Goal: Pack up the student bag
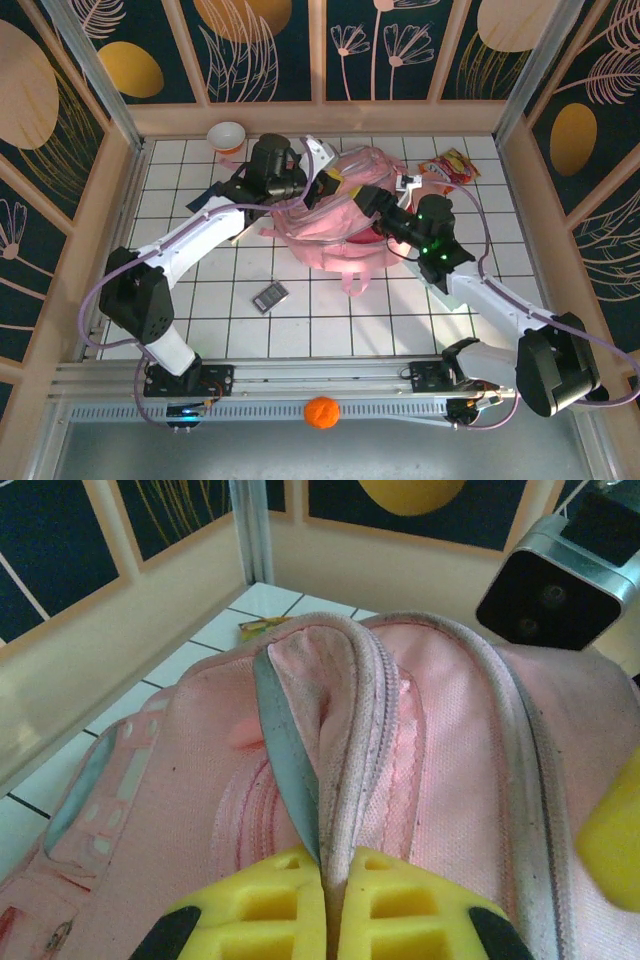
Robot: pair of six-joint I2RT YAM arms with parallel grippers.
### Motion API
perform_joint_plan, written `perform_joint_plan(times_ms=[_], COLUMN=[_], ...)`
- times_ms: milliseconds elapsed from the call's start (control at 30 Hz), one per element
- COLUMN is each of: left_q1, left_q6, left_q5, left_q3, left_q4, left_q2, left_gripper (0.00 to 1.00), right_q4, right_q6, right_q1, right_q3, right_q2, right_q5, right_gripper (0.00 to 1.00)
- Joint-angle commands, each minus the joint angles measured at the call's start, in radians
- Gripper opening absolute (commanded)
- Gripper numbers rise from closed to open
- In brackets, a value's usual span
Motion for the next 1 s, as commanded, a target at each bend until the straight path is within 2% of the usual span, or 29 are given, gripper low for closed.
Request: perform_joint_plan(times_ms=[0, 67, 100, 167, 200, 267, 400, 533, 633, 767, 967], left_q1=[0.002, 0.001, 0.002, 0.002, 0.001, 0.001, 0.000, -0.026, -0.113, -0.205, -0.330], left_q6=[-0.058, -0.091, -0.116, -0.175, -0.218, -0.283, -0.378, -0.483, -0.526, -0.658, -0.782], left_q5=[0.030, -0.019, -0.052, -0.129, -0.185, -0.278, -0.394, -0.413, -0.476, -0.583, -0.723], left_q3=[0.008, 0.010, 0.009, 0.015, 0.019, 0.024, -0.018, -0.133, -0.195, -0.227, -0.238], left_q4=[0.214, 0.206, 0.197, 0.160, 0.129, 0.053, -0.110, -0.193, -0.249, -0.301, -0.346], left_q2=[-0.077, -0.085, -0.093, -0.116, -0.132, -0.168, -0.277, -0.396, -0.446, -0.457, -0.391], left_gripper=[0.04, 0.18, 0.27, 0.38, 0.41, 0.42, 0.46, 0.45, 0.44, 0.45, 0.44], right_q4=[0.053, 0.047, 0.044, 0.036, 0.033, 0.018, -0.039, -0.041, -0.019, -0.048, -0.039], right_q6=[0.012, 0.007, 0.008, 0.021, 0.028, 0.032, 0.031, 0.029, 0.030, 0.025, 0.030], right_q1=[0.015, 0.023, 0.029, 0.042, 0.052, 0.068, 0.110, 0.149, 0.168, 0.182, 0.190], right_q3=[0.041, 0.053, 0.059, 0.068, 0.074, 0.091, 0.133, 0.153, 0.155, 0.190, 0.194], right_q2=[0.003, 0.001, 0.003, 0.005, 0.006, 0.005, 0.003, 0.015, 0.031, 0.056, 0.072], right_q5=[0.053, 0.079, 0.094, 0.136, 0.159, 0.206, 0.316, 0.374, 0.396, 0.407, 0.405], right_gripper=[0.42, 0.28, 0.23, 0.13, 0.08, 0.01, 0.00, 0.00, 0.00, 0.00, 0.00])
